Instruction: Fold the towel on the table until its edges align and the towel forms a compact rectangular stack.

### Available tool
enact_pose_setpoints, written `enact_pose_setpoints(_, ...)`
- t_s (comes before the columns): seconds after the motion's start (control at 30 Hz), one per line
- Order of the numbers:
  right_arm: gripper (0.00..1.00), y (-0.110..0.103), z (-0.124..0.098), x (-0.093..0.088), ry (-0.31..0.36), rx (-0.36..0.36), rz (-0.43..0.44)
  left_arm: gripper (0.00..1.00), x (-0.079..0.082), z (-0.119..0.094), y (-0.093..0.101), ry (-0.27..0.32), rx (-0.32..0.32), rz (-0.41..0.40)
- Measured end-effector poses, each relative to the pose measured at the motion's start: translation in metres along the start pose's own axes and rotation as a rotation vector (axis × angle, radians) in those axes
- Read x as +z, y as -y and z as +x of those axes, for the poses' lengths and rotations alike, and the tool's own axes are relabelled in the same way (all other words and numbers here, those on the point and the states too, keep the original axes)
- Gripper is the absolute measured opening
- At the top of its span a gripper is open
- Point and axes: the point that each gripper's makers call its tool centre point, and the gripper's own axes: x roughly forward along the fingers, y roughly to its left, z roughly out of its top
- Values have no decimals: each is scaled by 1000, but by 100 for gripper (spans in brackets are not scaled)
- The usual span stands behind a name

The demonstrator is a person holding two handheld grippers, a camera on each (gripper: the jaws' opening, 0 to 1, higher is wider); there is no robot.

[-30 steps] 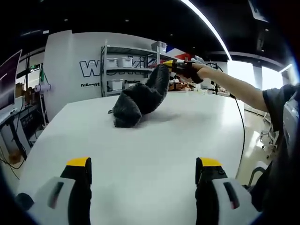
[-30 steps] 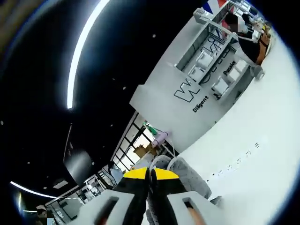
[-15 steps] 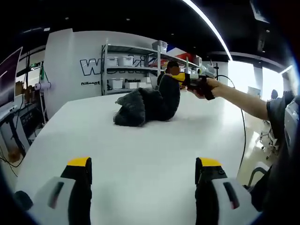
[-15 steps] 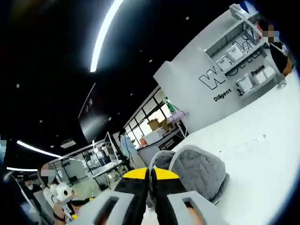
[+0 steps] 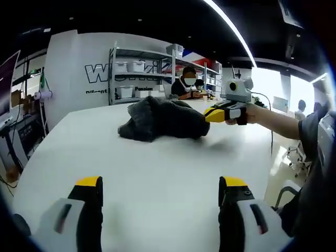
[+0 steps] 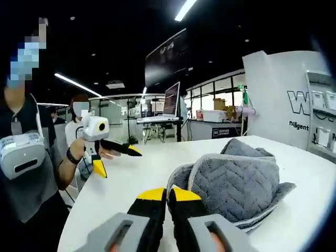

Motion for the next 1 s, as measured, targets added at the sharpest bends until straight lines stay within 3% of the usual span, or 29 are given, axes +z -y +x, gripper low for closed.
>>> enact_pose_setpoints(0.23,4,-21,9,-26,-108,43,-92,95,-1,4,7,-6,-21,-1)
enact_pose_setpoints(0.53,4,-33,14,-44,-196,65,-168,95,-2,13,19,-15,-56,4)
enact_pose_setpoints(1.0,6,-37,18,-53,-232,85,-182,95,-3,15,21,-21,-61,2)
